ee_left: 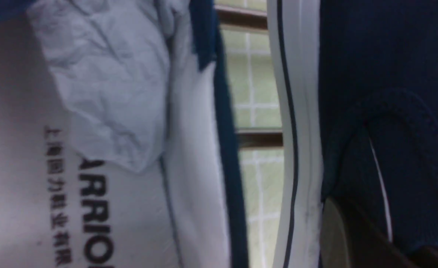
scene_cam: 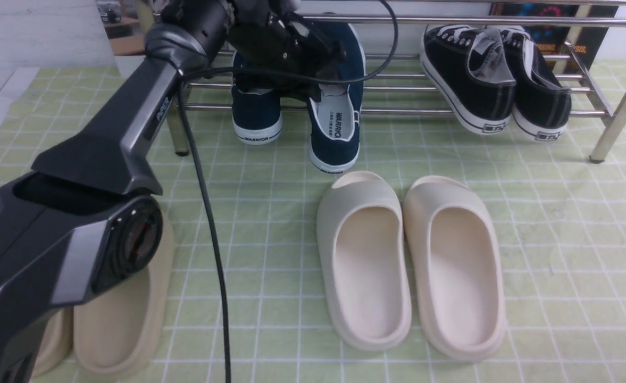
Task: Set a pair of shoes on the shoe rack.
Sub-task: Use the left arm to put a shoe into the shoe rack
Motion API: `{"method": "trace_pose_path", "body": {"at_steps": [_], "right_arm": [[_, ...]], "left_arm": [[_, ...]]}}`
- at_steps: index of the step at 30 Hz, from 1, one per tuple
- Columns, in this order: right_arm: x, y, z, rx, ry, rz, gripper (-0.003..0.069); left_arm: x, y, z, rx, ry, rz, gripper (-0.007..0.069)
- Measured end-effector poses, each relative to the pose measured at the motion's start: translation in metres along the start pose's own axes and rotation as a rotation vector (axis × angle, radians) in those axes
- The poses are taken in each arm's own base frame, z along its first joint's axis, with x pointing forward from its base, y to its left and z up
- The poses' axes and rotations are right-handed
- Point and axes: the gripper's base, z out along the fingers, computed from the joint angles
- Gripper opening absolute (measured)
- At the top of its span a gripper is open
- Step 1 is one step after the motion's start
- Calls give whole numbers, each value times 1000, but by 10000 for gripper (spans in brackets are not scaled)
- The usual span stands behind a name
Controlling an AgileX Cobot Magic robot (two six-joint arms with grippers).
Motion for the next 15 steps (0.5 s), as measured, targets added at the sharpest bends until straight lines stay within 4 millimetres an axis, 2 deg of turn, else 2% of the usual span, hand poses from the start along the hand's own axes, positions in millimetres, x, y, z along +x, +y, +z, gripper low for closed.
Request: {"method": "trace_pose_path", "body": {"at_steps": [9, 13, 15], "right_arm": [[0, 0, 0, 0, 0, 0, 244], [0, 0, 0, 0, 0, 0, 244], [0, 0, 0, 0, 0, 0, 244]], "left_arm": [[-9, -1, 1, 16, -107, 36, 4], [-9, 1, 2, -2, -100, 48, 55], [-9, 2, 2, -12, -105, 55, 136]]}}
